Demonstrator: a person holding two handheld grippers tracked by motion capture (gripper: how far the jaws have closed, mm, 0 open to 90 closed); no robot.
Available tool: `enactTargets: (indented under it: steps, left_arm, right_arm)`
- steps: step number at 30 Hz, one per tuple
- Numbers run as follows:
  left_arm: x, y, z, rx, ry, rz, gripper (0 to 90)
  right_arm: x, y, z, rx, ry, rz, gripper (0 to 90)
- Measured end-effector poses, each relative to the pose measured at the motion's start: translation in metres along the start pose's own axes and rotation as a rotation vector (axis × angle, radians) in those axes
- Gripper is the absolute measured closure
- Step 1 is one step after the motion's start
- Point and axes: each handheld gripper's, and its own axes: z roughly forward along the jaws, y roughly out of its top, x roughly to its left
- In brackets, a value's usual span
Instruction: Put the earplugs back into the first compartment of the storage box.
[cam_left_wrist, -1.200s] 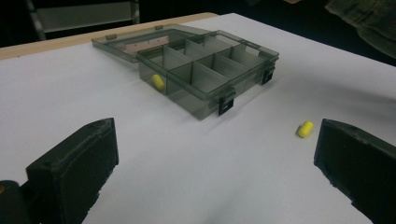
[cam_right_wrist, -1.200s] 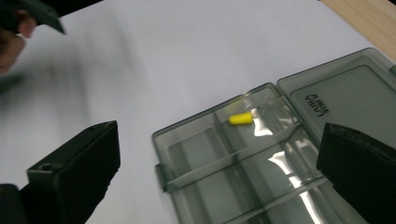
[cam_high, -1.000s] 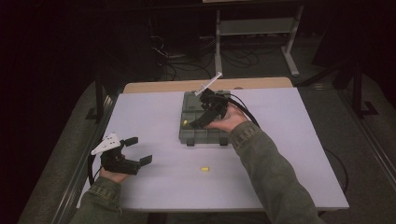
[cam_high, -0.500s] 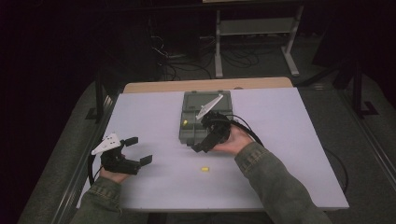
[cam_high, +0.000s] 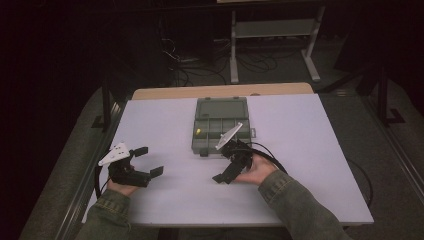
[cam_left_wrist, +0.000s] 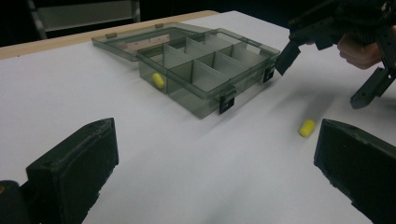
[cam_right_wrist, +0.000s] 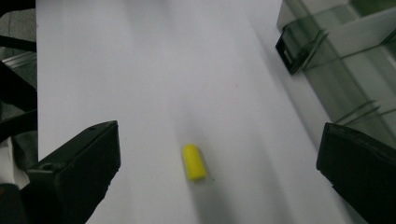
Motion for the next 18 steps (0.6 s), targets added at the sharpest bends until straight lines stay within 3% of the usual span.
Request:
enactTargets:
  steps: [3,6,12,18]
  left_arm:
    - [0.000,0.000,0.000,0.000,0.000,0.000,0.0]
    - [0.000,0.000,0.000,0.000,0.000,0.000,0.0]
    - [0.000,0.000,0.000,-0.005,-0.006,-0.001,0.0]
    - [0.000,0.000,-0.001,-0.005,-0.006,-0.001,0.0]
  right_arm:
    - [0.003,-0.004,0.006,0.024,-0.007,-0.010,0.0]
    - [0.008,-0.008,0.012,0.047,-0.001,-0.039,9.9]
    - [0.009,-0.012,0.017,0.075,0.014,-0.045,27.3]
    - [0.009,-0.013,0.019,0.082,0.040,-0.061,52.8]
